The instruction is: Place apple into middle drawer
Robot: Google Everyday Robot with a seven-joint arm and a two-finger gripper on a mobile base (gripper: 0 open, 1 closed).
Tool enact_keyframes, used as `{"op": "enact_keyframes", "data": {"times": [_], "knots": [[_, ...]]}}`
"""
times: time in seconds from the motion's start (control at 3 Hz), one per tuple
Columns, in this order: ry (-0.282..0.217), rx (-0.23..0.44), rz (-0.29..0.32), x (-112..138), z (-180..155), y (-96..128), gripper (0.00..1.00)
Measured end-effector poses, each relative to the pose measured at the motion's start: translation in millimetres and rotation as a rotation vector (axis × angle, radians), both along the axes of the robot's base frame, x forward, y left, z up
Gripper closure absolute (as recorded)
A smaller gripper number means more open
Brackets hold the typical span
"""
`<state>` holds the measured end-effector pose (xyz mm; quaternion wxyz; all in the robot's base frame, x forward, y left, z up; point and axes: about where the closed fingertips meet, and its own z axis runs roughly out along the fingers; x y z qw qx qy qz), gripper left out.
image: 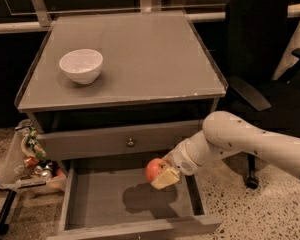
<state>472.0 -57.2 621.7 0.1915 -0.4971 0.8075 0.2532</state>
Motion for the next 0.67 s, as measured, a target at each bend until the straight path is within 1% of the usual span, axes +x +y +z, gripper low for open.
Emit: {"op": "enact_keyframes", "data": {"times": [0.33,0.67], "knots": [[0.005,0.008,-0.007,1,-8,1,1.00],[0.022,0.027,-0.001,-2,-23,9,1.00]]}}
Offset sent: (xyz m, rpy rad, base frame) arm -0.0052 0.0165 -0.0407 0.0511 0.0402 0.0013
